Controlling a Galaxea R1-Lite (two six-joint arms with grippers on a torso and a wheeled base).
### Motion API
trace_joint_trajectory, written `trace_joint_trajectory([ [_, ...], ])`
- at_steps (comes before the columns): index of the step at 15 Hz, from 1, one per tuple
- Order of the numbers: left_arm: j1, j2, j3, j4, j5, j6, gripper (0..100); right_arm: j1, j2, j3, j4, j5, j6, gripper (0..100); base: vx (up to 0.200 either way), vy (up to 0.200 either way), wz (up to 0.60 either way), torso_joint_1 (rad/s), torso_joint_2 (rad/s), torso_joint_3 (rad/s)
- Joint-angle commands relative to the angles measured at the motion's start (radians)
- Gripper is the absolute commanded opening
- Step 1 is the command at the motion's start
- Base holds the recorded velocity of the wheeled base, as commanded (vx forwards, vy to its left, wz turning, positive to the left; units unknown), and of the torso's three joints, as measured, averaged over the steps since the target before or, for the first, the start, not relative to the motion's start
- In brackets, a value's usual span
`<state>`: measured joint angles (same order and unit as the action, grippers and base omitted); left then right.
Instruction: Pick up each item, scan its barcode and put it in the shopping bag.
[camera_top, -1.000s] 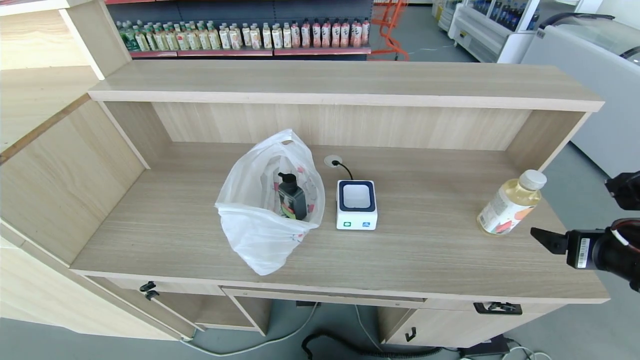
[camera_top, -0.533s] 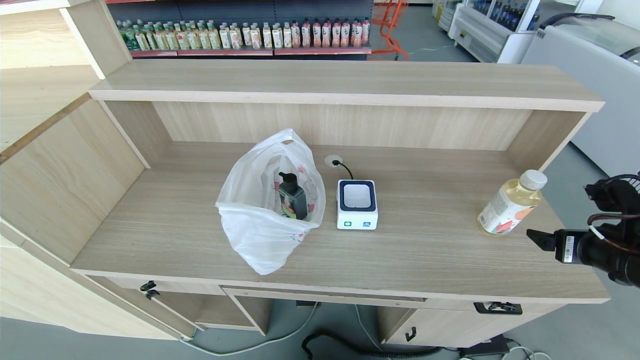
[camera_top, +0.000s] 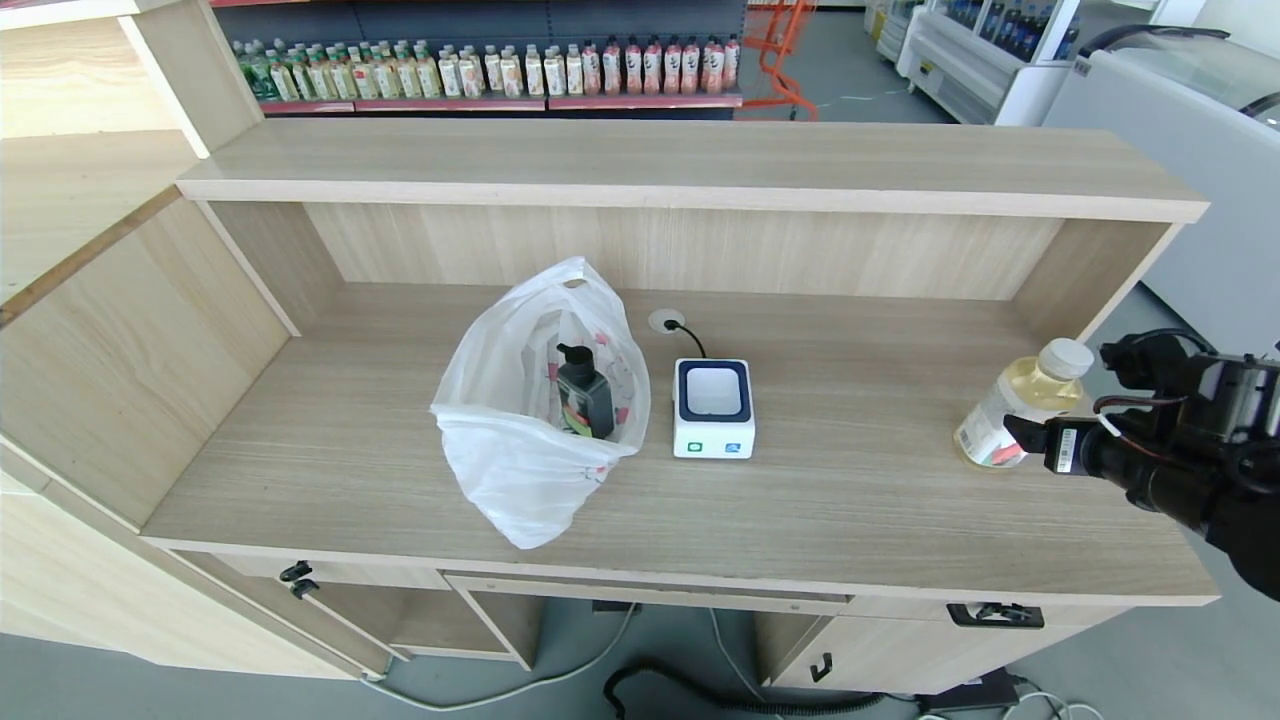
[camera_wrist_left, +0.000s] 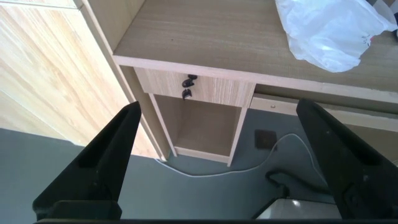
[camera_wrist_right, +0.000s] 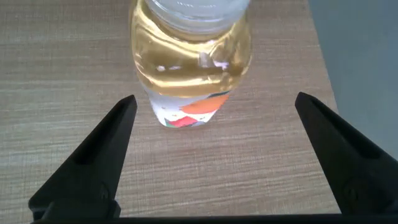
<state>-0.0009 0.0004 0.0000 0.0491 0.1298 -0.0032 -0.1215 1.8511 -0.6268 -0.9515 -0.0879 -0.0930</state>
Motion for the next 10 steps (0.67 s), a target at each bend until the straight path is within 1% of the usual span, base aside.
trace_joint_trajectory([
  [1, 0.001, 0.0, 0.0, 0.0, 0.001, 0.0, 100, 0.017, 0.092, -0.065, -0.01, 0.0, -0.004, 100, 0.0, 0.0, 0.0, 0.0, 0.0, 0.0],
  [5, 0.001, 0.001, 0.0, 0.0, 0.001, -0.001, 100, 0.066, 0.145, -0.122, -0.02, 0.023, -0.002, 100, 0.0, 0.0, 0.0, 0.0, 0.0, 0.0],
  [8, 0.001, 0.0, 0.0, 0.0, 0.001, -0.001, 100, 0.094, 0.192, -0.148, -0.102, 0.04, -0.002, 100, 0.0, 0.0, 0.0, 0.0, 0.0, 0.0],
  [10, 0.001, 0.0, 0.0, 0.0, 0.001, 0.0, 100, 0.095, 0.204, -0.157, -0.115, 0.059, -0.016, 100, 0.0, 0.0, 0.0, 0.0, 0.0, 0.0],
])
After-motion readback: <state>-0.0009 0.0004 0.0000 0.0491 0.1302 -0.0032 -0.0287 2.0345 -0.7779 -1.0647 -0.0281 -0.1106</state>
